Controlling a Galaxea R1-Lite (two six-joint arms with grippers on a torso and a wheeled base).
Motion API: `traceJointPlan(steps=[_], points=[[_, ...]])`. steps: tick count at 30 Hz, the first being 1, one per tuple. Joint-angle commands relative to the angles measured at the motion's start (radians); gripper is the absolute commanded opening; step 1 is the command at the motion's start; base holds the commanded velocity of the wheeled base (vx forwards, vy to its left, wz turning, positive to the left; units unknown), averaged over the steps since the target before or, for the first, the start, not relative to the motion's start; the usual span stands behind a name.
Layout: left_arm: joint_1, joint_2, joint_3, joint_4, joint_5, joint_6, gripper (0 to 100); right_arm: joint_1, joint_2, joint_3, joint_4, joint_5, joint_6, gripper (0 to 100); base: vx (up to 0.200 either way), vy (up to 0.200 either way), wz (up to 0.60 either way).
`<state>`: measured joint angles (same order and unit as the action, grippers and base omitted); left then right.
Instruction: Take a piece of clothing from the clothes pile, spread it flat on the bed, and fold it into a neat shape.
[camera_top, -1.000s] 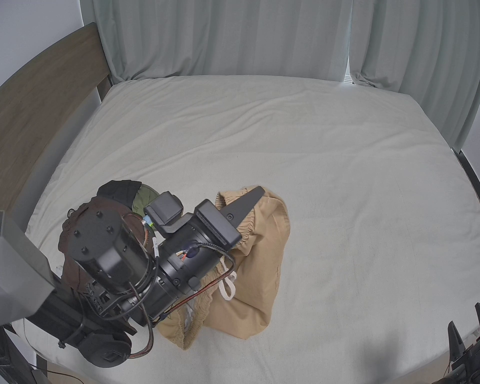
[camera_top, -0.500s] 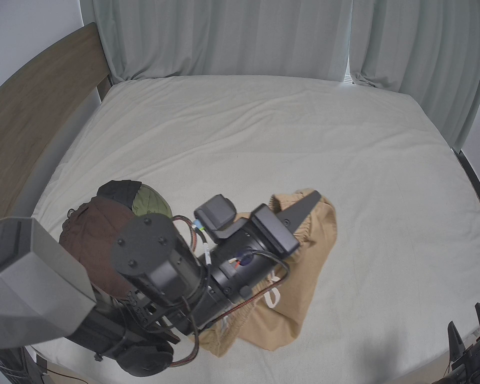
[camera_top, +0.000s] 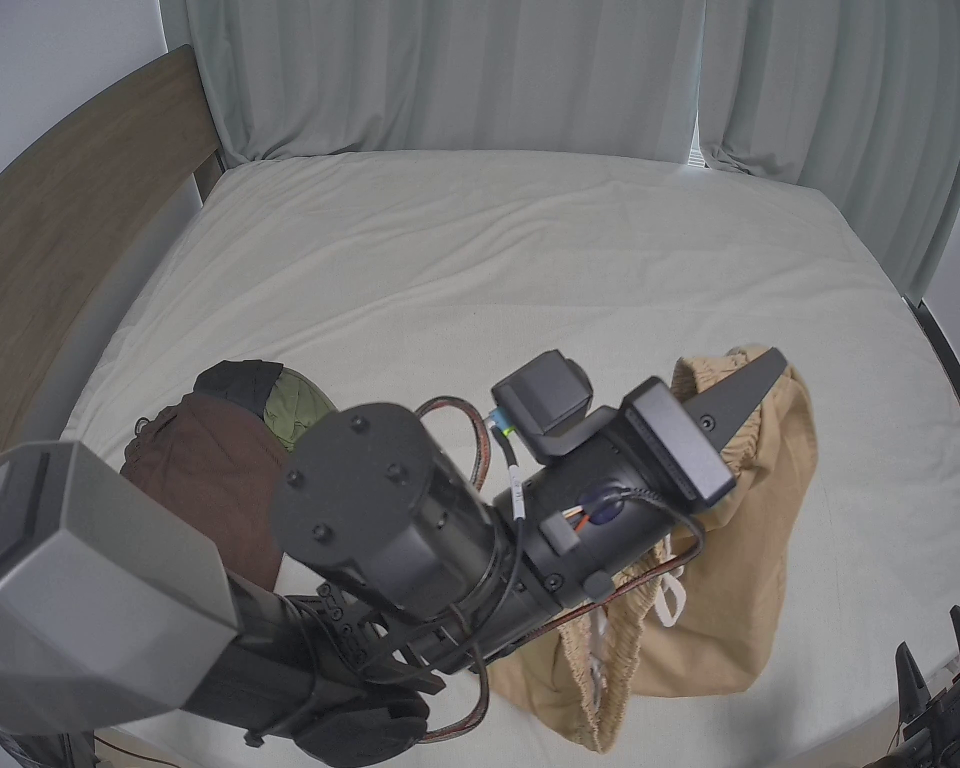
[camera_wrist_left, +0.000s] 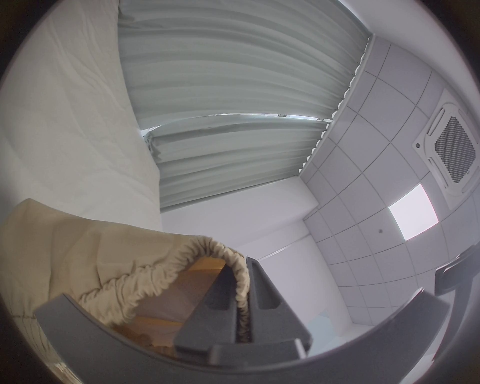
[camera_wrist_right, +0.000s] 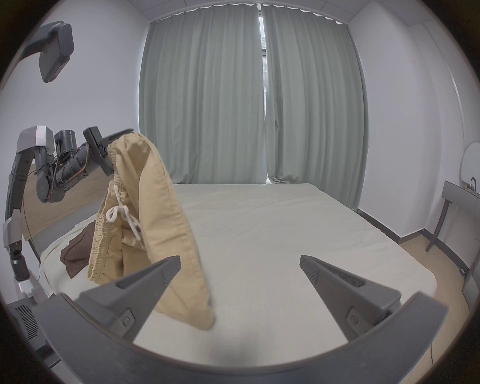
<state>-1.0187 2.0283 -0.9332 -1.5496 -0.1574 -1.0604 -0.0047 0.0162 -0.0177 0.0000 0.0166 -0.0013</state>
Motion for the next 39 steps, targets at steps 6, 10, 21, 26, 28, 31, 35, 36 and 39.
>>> traceJointPlan(steps=[6,10,21,26,28,31,35,36,39], points=[[-0.026,-0.046,-0.125,-0.003,0.03,-0.085,0,0.0,-0.016,0.018,0.0,0.0,0.0,100,0.0,0.0,0.0],[-0.027,-0.109,-0.115,-0.003,0.056,-0.138,0,0.0,-0.016,0.018,0.0,0.0,0.0,100,0.0,0.0,0.0],[0.005,-0.151,0.229,-0.003,0.041,-0.142,0,0.0,-0.016,0.018,0.0,0.0,0.0,100,0.0,0.0,0.0],[0.108,-0.137,0.361,-0.004,-0.027,-0.072,0,0.0,-0.016,0.018,0.0,0.0,0.0,100,0.0,0.0,0.0],[0.147,-0.128,0.386,-0.004,-0.047,-0.036,0,0.0,-0.016,0.018,0.0,0.0,0.0,100,0.0,0.0,0.0],[0.213,-0.102,0.416,-0.004,-0.07,0.045,0,0.0,-0.016,0.018,0.0,0.0,0.0,100,0.0,0.0,0.0],[0.275,-0.045,0.419,-0.006,-0.05,0.112,0,0.0,-0.016,0.018,0.0,0.0,0.0,100,0.0,0.0,0.0],[0.289,-0.039,0.422,-0.006,-0.045,0.126,0,0.0,-0.016,0.018,0.0,0.0,0.0,100,0.0,0.0,0.0],[0.335,-0.019,0.442,-0.006,-0.04,0.165,0,0.0,-0.016,0.018,0.0,0.0,0.0,100,0.0,0.0,0.0]])
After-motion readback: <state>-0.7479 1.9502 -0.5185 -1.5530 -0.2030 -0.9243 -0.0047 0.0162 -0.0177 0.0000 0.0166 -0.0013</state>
